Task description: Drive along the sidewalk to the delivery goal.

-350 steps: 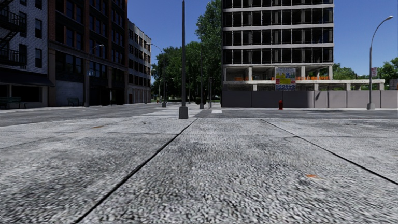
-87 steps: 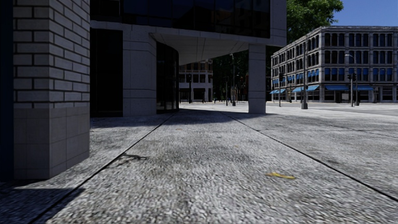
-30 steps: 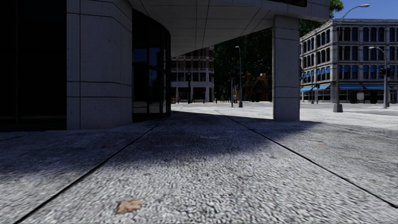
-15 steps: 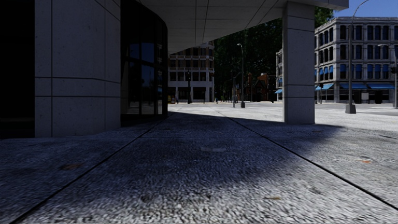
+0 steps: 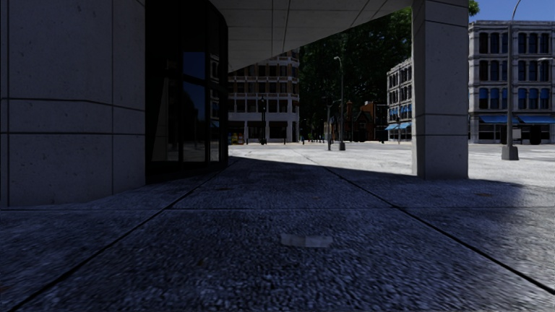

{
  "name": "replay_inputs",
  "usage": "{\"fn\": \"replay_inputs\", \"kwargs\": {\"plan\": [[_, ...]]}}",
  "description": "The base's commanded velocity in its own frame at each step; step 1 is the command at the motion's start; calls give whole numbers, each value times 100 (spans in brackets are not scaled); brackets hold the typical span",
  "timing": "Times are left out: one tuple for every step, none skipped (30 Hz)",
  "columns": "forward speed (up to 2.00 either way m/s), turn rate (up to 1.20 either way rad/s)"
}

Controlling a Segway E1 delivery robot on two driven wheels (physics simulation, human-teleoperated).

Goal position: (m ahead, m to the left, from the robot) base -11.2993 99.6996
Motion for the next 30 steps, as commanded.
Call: {"fn": "replay_inputs", "kwargs": {"plan": [[200, 18], [200, 20], [200, 20], [200, 24], [200, 26], [200, 26], [200, 26], [200, 26], [200, 19], [200, 6], [200, 0], [200, 0], [200, 0], [200, 0], [200, 0], [200, 0], [200, 0], [200, 0], [200, 0], [200, 0], [200, 0], [200, 0], [200, 0], [200, 0], [200, 0], [200, 0], [200, 0], [200, 0], [200, 0], [200, 0]]}}
